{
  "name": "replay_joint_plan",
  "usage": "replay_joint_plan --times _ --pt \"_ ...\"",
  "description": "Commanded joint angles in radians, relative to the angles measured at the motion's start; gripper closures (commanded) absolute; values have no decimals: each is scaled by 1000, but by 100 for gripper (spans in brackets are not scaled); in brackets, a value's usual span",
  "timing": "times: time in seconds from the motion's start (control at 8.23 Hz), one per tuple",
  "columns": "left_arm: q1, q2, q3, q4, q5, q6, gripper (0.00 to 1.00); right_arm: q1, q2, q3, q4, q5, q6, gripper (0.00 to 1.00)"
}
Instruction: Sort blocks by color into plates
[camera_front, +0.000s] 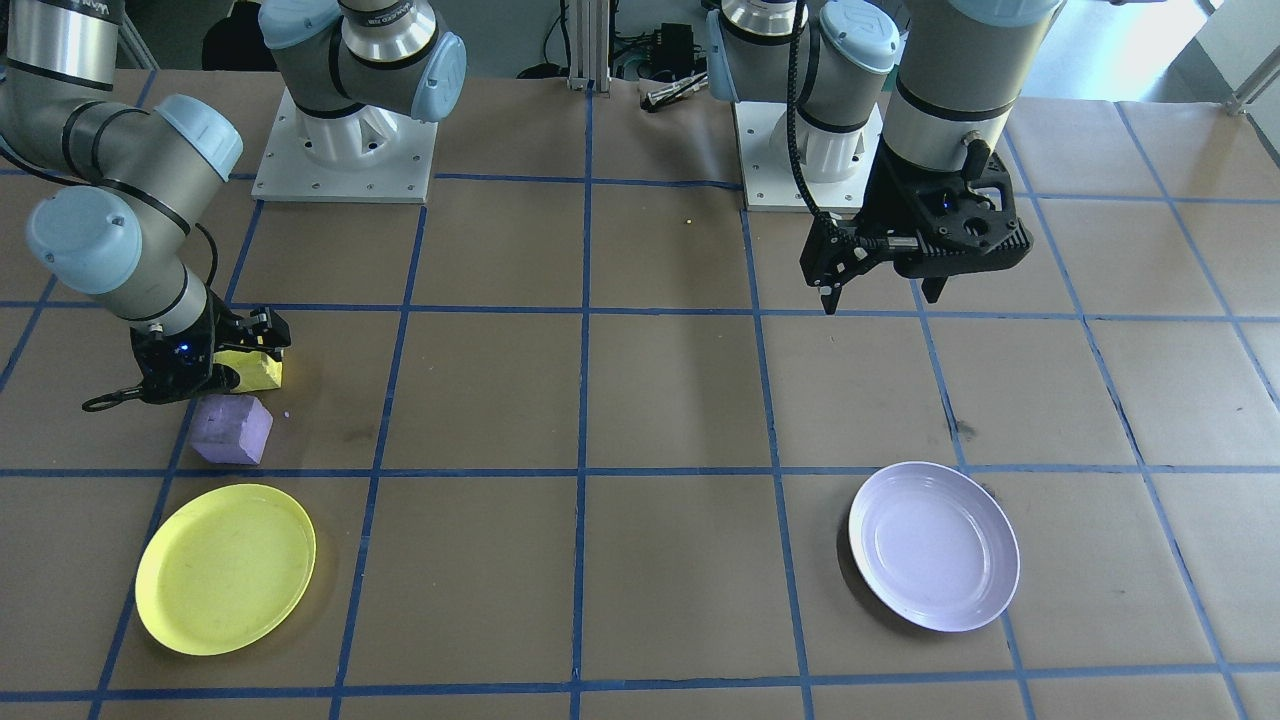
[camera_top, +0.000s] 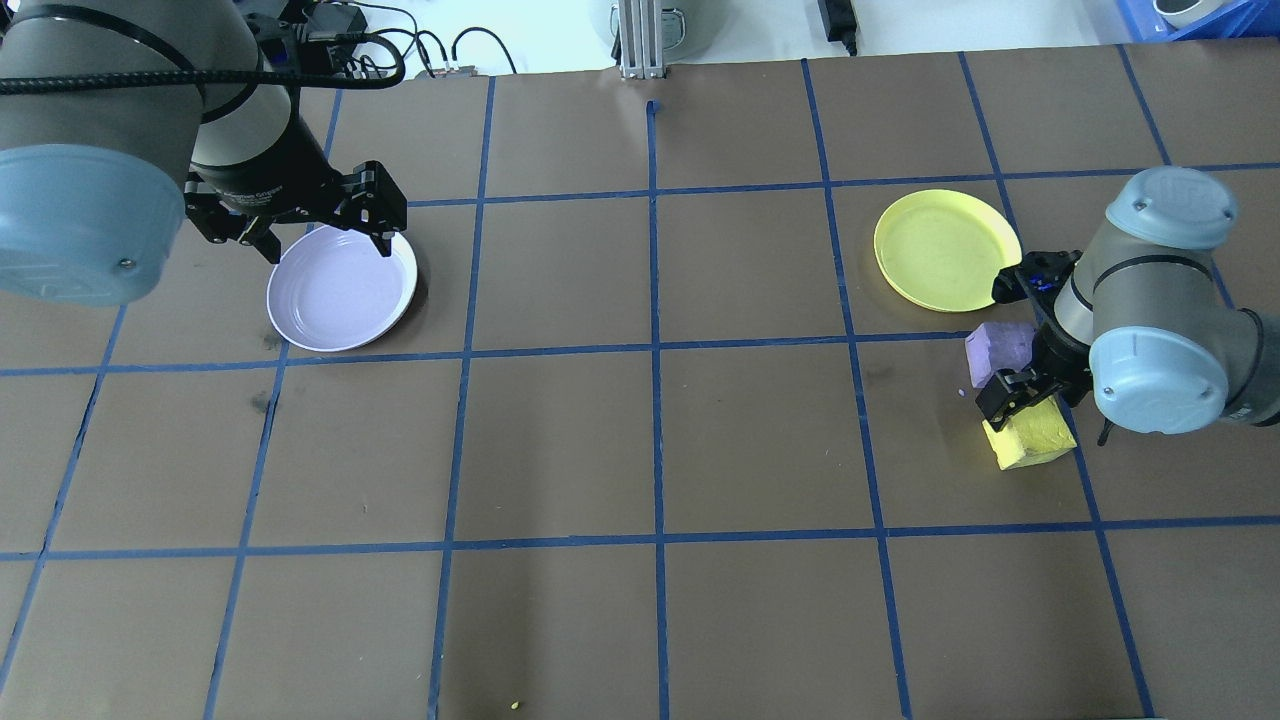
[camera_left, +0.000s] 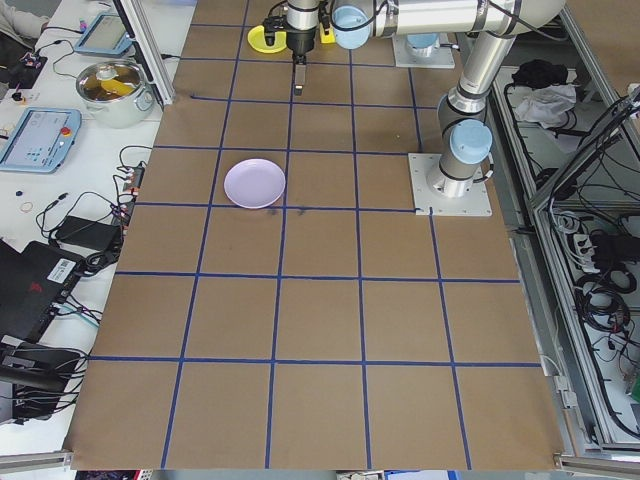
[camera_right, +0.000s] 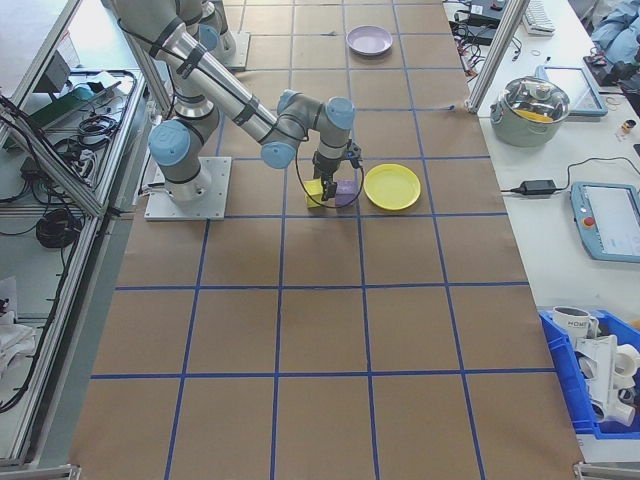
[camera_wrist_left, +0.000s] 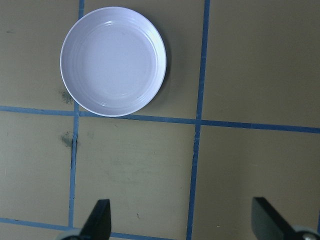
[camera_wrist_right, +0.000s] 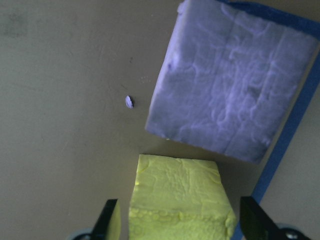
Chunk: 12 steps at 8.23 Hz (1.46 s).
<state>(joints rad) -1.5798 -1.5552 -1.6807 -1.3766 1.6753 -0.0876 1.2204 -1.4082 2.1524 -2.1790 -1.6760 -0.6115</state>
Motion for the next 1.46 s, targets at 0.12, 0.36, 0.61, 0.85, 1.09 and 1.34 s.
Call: replay_joint_plan --times 0.12,0.36,0.61,0.85,1.09,1.34 --pt "1 0 -1 5 3 2 0 -1 0 -9 33 -45 19 68" --pt "1 0 -1 4 3 2 0 7 -58 -137 243 -30 93 67" --pt "1 0 -1 4 3 2 0 59 1 -355 436 -27 130 64" --pt "1 0 -1 4 3 2 0 90 159 -541 432 -22 134 62" --pt "1 0 -1 5 3 2 0 158 363 -755 427 -5 191 58" --pt "1 -2 -1 10 1 2 0 169 422 -809 429 13 191 58"
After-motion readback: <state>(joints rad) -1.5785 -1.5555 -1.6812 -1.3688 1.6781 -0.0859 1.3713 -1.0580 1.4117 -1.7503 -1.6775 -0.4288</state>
